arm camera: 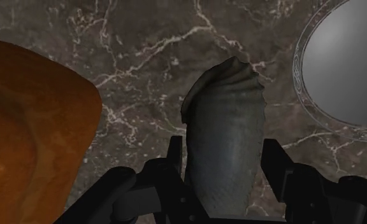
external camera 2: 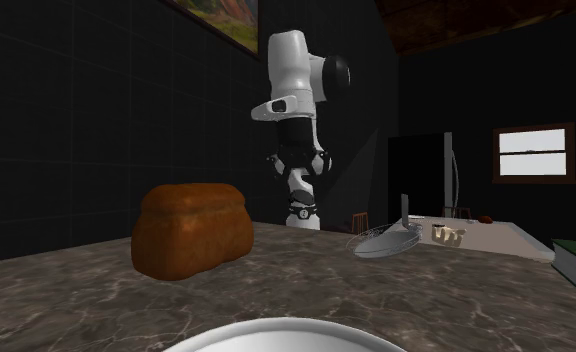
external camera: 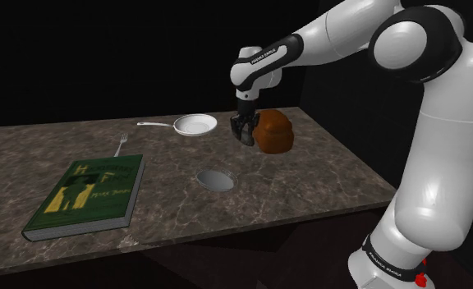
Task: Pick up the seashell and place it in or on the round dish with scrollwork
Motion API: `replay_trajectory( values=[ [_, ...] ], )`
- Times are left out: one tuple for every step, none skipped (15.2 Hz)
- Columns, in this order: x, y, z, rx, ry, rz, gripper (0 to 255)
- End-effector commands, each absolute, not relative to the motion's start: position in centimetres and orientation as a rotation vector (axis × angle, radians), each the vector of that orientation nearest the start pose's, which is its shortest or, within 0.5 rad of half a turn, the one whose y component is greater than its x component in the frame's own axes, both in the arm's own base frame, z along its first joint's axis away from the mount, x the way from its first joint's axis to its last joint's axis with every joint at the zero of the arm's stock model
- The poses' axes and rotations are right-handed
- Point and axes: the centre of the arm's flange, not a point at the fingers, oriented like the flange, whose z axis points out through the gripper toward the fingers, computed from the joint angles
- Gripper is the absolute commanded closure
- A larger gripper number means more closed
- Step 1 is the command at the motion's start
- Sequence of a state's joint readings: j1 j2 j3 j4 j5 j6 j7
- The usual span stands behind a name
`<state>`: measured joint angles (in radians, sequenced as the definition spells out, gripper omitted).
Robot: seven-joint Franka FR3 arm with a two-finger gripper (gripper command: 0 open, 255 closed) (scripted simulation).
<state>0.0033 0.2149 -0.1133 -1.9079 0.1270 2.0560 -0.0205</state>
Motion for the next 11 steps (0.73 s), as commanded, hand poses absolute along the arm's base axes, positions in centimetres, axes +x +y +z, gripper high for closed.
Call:
replay_trajectory(
  values=[
    [59.2, -3.5, 38.4, -3.041, 0.229, 0.091, 255],
    [59.0, -2.2, 38.4, -3.041, 0.229, 0.091, 255],
    [58.7, -0.9, 38.4, -3.041, 0.229, 0.091, 255],
    [58.5, 0.4, 38.4, -3.041, 0.229, 0.091, 255],
    [58.2, 1.7, 38.4, -3.041, 0.229, 0.091, 255],
    [58.0, 2.9, 38.4, -3.041, 0.229, 0.091, 255],
    [57.7, 4.2, 38.4, -3.041, 0.229, 0.091, 255],
    [57.4, 5.5, 38.3, -3.041, 0.229, 0.091, 255],
    [57.2, 6.8, 38.3, -3.041, 0.229, 0.091, 255],
    [56.9, 8.1, 38.3, -3.041, 0.229, 0.091, 255],
    [56.7, 9.4, 38.3, -3.041, 0.229, 0.091, 255]
  ],
)
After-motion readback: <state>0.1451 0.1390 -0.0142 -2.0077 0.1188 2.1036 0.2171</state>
